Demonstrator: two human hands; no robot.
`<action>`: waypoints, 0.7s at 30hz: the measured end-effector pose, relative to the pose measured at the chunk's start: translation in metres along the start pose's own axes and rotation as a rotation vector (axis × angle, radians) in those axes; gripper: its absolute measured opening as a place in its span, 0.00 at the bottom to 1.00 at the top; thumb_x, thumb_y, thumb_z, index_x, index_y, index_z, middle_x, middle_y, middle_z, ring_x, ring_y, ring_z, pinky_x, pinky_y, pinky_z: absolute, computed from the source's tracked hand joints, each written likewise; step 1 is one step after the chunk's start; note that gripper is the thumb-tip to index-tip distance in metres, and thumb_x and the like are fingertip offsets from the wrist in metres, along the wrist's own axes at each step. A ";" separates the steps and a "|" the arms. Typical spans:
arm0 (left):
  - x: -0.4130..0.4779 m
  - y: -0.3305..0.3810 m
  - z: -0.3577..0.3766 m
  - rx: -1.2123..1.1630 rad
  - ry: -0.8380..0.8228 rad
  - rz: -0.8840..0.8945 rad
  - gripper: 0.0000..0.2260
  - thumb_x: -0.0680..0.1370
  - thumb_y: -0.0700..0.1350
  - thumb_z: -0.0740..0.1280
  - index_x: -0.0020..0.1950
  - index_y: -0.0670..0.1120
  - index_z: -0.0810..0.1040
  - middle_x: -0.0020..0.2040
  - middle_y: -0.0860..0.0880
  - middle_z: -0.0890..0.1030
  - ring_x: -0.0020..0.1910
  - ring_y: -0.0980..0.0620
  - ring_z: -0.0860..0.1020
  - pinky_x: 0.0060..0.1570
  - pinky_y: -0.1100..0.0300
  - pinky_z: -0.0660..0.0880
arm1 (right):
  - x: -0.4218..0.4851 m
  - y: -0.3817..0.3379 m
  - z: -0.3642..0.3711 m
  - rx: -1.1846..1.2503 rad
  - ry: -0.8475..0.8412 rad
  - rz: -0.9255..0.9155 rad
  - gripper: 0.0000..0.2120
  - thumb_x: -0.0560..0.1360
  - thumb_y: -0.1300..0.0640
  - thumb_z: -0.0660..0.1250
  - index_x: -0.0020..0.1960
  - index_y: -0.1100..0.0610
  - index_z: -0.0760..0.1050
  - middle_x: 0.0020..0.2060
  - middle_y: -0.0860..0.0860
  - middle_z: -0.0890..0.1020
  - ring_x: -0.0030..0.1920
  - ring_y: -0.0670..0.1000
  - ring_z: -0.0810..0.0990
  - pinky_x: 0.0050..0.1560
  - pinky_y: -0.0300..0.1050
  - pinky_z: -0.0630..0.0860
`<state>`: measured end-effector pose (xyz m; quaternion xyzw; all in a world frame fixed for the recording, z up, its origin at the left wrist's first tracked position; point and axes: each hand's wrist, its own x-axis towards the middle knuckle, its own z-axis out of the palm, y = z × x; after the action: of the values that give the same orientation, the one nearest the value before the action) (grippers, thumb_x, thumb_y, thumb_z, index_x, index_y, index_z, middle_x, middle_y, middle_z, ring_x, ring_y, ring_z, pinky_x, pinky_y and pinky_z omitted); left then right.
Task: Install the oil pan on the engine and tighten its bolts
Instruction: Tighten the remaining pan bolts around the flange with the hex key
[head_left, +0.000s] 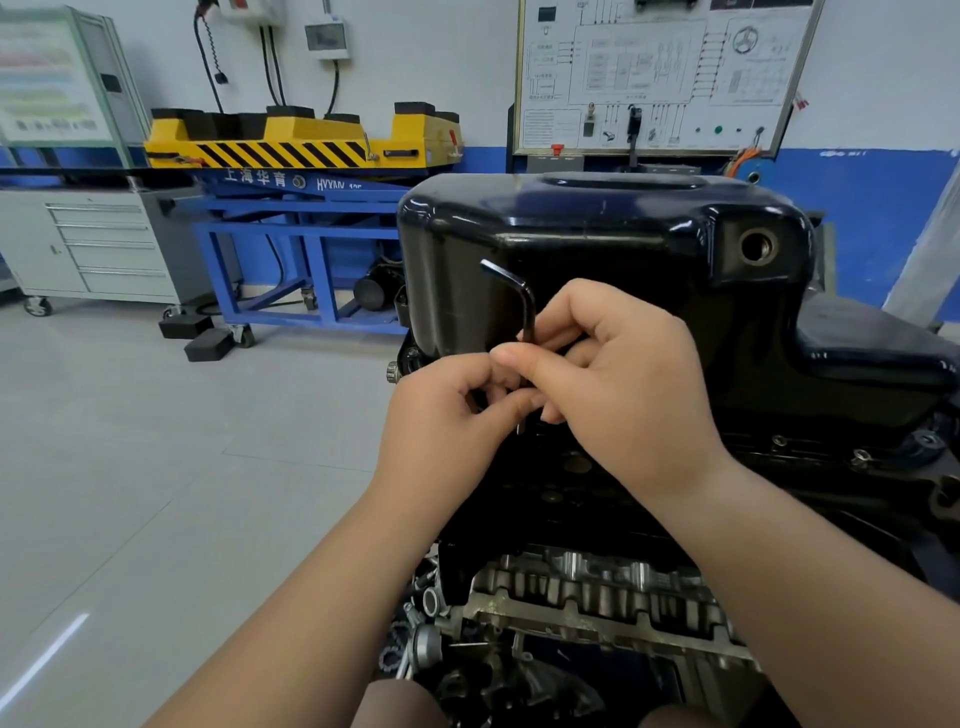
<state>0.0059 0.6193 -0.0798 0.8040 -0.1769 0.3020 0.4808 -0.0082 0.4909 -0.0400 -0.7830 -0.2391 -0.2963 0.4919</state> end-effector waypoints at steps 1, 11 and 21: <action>0.001 0.000 0.000 0.009 -0.008 0.004 0.10 0.68 0.49 0.71 0.29 0.57 0.74 0.28 0.57 0.75 0.28 0.63 0.71 0.29 0.73 0.65 | 0.000 0.000 -0.001 -0.014 -0.015 -0.003 0.05 0.70 0.58 0.73 0.39 0.55 0.77 0.33 0.47 0.81 0.27 0.47 0.78 0.30 0.38 0.77; 0.006 0.004 -0.009 0.028 -0.133 -0.006 0.12 0.71 0.46 0.73 0.31 0.60 0.76 0.27 0.51 0.75 0.27 0.60 0.71 0.27 0.72 0.65 | 0.003 0.000 -0.011 -0.007 -0.110 -0.062 0.03 0.71 0.61 0.71 0.42 0.54 0.81 0.33 0.46 0.82 0.26 0.40 0.77 0.29 0.29 0.72; 0.008 0.007 -0.012 -0.073 -0.119 -0.064 0.04 0.70 0.46 0.72 0.36 0.49 0.82 0.31 0.52 0.79 0.29 0.62 0.73 0.30 0.69 0.69 | -0.002 -0.001 -0.009 -0.037 -0.192 -0.096 0.08 0.75 0.61 0.67 0.52 0.53 0.80 0.31 0.34 0.79 0.25 0.45 0.78 0.34 0.35 0.77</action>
<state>0.0044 0.6271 -0.0655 0.8075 -0.1903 0.2316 0.5080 -0.0124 0.4829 -0.0374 -0.8044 -0.3170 -0.2475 0.4373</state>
